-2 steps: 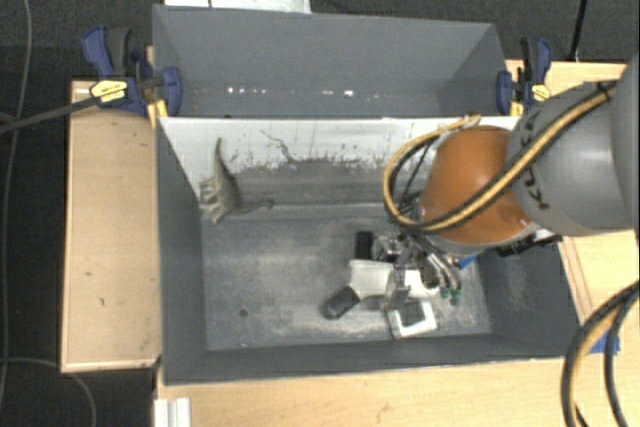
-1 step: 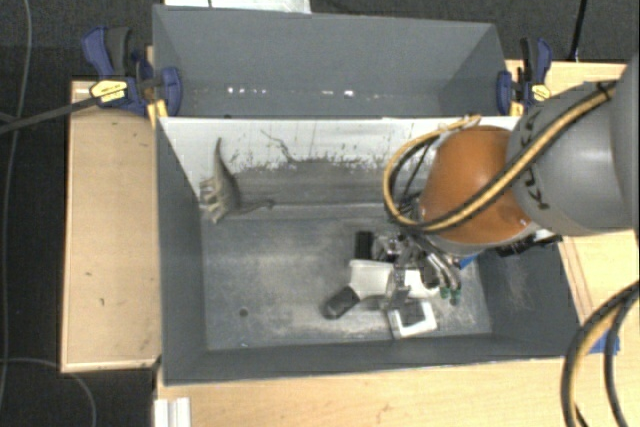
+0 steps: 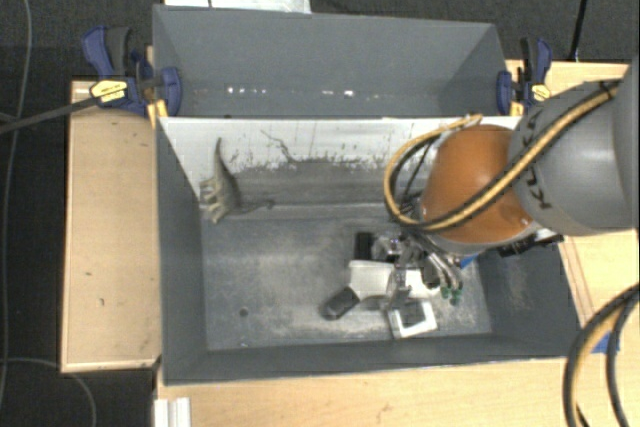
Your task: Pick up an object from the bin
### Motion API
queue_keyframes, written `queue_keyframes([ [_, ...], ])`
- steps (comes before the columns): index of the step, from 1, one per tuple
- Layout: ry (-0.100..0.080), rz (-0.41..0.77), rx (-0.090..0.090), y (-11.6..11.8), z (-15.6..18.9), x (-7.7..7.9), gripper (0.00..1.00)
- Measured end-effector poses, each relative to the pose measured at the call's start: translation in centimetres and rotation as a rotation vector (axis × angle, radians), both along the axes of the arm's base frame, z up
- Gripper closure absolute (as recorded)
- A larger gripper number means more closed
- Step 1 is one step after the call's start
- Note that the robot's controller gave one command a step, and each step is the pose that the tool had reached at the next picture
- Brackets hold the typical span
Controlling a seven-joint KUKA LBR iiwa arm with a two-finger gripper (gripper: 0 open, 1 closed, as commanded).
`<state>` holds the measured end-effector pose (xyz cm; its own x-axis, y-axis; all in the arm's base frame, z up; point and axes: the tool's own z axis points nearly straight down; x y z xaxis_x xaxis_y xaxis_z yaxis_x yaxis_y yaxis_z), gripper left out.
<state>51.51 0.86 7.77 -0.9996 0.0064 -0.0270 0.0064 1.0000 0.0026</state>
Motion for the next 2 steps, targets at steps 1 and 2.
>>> queue_keyframes([
  [1,0.014,0.0,0.0,0.0,1.5,-0.4,1.0],
  [2,0.011,-0.001,0.001,0.1,3.5,-0.3,1.0],
])
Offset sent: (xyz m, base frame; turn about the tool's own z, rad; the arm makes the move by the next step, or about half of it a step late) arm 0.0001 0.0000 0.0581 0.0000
